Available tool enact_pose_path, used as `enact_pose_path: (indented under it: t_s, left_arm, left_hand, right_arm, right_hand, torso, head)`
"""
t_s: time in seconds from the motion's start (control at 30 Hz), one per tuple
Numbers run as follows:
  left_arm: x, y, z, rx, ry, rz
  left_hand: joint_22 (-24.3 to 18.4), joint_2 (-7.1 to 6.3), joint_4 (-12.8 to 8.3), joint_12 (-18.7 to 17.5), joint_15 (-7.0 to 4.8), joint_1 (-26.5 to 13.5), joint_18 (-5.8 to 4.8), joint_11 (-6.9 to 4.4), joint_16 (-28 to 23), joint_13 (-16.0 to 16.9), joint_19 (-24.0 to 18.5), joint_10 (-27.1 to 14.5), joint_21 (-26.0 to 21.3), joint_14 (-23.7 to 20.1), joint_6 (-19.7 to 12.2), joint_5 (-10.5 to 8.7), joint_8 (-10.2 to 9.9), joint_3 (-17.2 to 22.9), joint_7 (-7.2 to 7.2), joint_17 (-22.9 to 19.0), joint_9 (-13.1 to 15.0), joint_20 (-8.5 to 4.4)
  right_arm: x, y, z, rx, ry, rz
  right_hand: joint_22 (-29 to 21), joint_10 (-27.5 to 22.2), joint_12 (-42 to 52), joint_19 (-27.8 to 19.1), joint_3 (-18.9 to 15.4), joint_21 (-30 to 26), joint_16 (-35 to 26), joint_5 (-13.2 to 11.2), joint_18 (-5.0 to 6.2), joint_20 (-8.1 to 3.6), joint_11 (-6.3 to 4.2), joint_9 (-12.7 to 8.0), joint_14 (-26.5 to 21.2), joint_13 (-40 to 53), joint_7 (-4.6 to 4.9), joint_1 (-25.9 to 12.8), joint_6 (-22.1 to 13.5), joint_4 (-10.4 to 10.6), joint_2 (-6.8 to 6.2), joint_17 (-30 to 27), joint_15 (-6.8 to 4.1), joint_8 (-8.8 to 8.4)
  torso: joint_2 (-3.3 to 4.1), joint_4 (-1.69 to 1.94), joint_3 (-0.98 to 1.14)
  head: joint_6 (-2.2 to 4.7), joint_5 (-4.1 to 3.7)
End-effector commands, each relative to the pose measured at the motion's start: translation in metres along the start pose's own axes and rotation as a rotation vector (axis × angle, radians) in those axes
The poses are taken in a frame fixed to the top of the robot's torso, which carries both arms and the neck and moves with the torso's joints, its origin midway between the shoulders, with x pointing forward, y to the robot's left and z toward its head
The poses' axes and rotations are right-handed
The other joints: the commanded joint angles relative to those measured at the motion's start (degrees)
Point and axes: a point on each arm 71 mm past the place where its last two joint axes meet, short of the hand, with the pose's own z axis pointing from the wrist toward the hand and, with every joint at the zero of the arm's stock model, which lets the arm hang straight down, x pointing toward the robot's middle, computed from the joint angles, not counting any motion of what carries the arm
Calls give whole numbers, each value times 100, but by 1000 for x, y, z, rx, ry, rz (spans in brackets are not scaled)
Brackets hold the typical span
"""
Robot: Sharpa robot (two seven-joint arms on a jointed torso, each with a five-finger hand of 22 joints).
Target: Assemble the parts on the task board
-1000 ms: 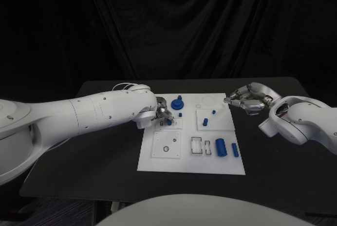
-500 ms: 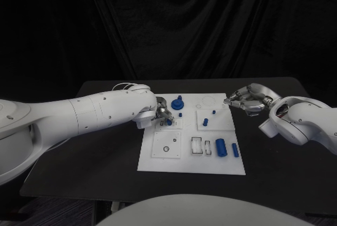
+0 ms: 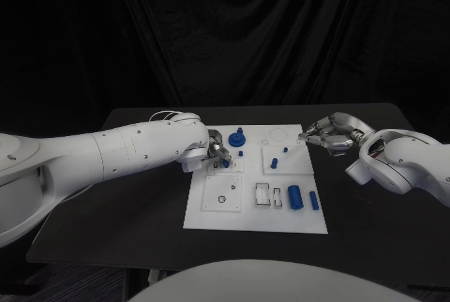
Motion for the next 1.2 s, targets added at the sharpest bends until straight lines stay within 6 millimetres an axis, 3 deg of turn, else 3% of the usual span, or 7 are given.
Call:
enact_pose_path:
  t_s: [0.03,0.2,1.03,1.2]
  left_arm:
    - [13,6,4,-24,56,23]
    - [13,7,4,-25,57,23]
    - [14,10,4,-31,64,24]
    - [14,11,4,-37,67,25]
  left_hand:
    - [1509,-10,-79,-37,-10,-32,-79,7,38,1304,603,405,17,606,-30,-44,-34,43,-22,1509,14,11]
    - [1509,-9,-61,-39,-7,-59,-79,11,38,1303,603,403,17,606,-14,-174,-68,-6,-22,1509,34,17]
    - [1509,-7,-95,-51,-8,-25,-79,5,38,1290,603,390,17,606,-11,-175,-84,0,-28,1509,46,17]
    - [1509,11,-50,-56,1,-68,-79,20,38,1287,603,385,17,606,-13,-418,-157,-75,-11,1509,65,26]
  right_arm:
    - [1,-2,0,21,14,-3]
    - [2,-3,0,23,17,-2]
    - [2,-4,0,37,29,-3]
    - [2,-5,0,39,33,-3]
  right_hand:
    - [937,519,-37,-25,27,-32,-18,39,62,3,26,9,448,1429,6,54,-27,-16,-18,1008,15,37]
    - [933,513,-40,-30,30,-45,-25,46,64,3,26,10,446,1424,6,63,-30,-19,-17,1001,15,40]
    - [924,505,-46,-42,33,-76,-38,53,71,4,28,11,441,1416,8,72,-38,-21,-15,990,16,44]
    - [924,505,-46,-42,33,-76,-38,53,71,4,28,11,441,1416,8,72,-38,-21,-15,990,16,44]
  torso:
    - [1,0,1]
    - [1,1,0]
    - [1,2,0]
    - [1,-2,-2]
  head:
    - [-1,-11]
    - [-1,-10]
    - [-1,2]
    - [-1,7]
